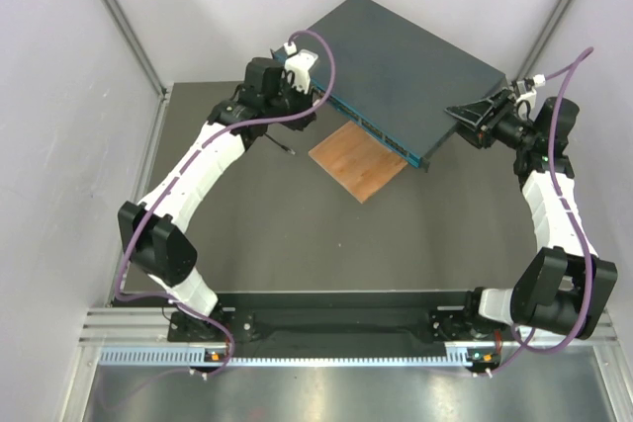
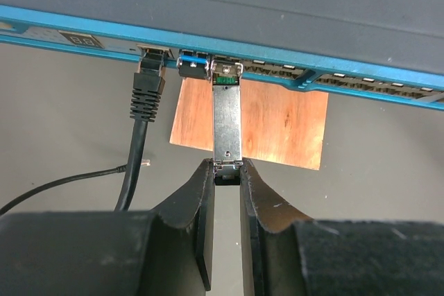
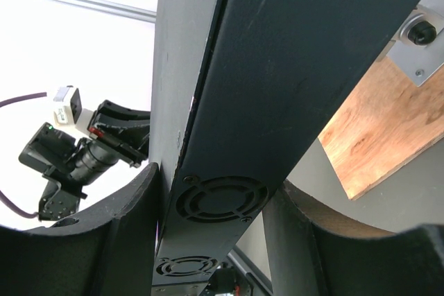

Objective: Insert the plug into the switch port

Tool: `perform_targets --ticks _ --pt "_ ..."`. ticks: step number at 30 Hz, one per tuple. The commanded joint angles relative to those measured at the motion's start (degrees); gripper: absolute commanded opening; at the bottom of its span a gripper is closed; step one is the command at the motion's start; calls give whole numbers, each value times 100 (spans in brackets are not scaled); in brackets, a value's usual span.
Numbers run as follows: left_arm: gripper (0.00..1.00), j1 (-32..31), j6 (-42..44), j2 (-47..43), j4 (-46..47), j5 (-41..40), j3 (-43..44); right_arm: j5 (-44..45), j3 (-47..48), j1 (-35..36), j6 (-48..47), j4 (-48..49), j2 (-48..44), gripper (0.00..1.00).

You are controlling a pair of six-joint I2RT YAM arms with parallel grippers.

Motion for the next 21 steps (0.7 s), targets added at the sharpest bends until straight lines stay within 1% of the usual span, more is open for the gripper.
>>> perform_targets --ticks 1,9,15,21 --pt "0 -52 -69 187 935 -32 593 49 221 240 -1071 501 -72 0" --pt "0 -202 54 328 891 12 857 58 238 248 -1071 492 -37 0" --pt "0 -272 195 389 970 12 708 67 247 248 -1115 449 -28 0" --pt "0 -299 467 381 1216 -32 366 49 256 248 -1159 413 7 0"
